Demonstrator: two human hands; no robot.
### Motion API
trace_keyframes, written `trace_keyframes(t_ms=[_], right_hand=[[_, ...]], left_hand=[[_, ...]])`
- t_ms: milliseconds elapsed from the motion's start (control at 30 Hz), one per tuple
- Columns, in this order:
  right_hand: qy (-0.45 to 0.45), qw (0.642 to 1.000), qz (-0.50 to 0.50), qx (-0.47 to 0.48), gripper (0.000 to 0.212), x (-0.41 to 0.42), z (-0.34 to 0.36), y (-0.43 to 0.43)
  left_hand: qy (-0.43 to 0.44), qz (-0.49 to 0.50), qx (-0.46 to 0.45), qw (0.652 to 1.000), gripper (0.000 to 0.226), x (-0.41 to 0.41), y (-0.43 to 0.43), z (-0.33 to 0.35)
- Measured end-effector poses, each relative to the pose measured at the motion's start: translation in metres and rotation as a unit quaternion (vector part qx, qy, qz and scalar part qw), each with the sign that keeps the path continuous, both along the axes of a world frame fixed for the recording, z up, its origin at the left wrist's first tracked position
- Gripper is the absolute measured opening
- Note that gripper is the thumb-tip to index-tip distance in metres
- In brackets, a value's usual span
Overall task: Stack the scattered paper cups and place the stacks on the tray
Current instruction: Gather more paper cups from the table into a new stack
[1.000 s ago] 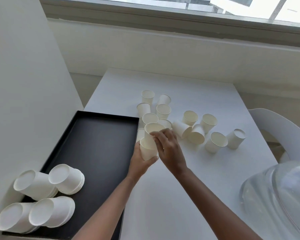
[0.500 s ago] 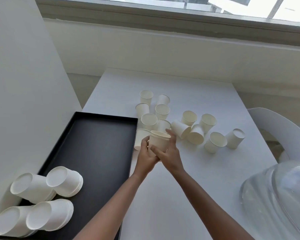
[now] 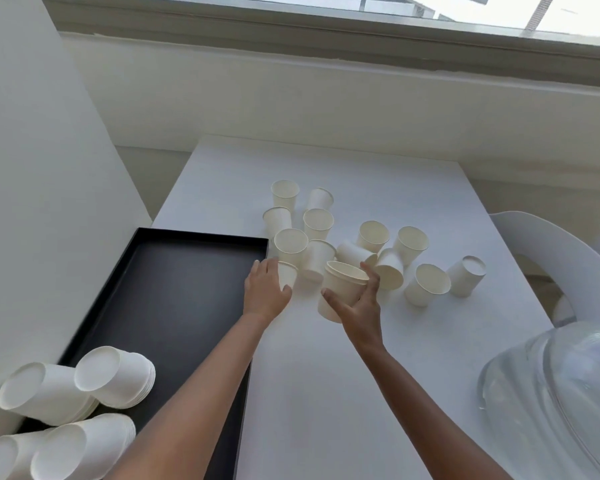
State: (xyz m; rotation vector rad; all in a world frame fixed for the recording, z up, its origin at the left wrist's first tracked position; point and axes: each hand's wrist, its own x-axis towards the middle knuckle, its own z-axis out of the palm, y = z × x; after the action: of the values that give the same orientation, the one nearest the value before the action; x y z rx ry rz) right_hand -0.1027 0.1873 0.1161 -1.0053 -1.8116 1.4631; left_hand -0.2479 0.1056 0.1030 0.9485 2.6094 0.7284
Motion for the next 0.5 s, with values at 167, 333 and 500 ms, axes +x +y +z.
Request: trace_keyframes(t_ms=[167,333,500], right_hand=[[-0.016,0.999,0.022,0.033,0.078,0.003,-0.002,-0.002],[-0.031,0.998,0.039,0.047,0.078,0.007,-0.006,-0.002],[-0.051,0.997,0.038,0.036,0.080,0.011,-0.012,-0.002]], left_hand=[[0.022,-0.100,-0.118,0.988,0.066,-0.015,0.010,-0.003],[0.076,-0.111,-0.127,0.983,0.057,-0.021,0.011,-0.006],[-0.022,-0.037,-0.004,0.999,0.026,-0.013,0.009,-0.004]])
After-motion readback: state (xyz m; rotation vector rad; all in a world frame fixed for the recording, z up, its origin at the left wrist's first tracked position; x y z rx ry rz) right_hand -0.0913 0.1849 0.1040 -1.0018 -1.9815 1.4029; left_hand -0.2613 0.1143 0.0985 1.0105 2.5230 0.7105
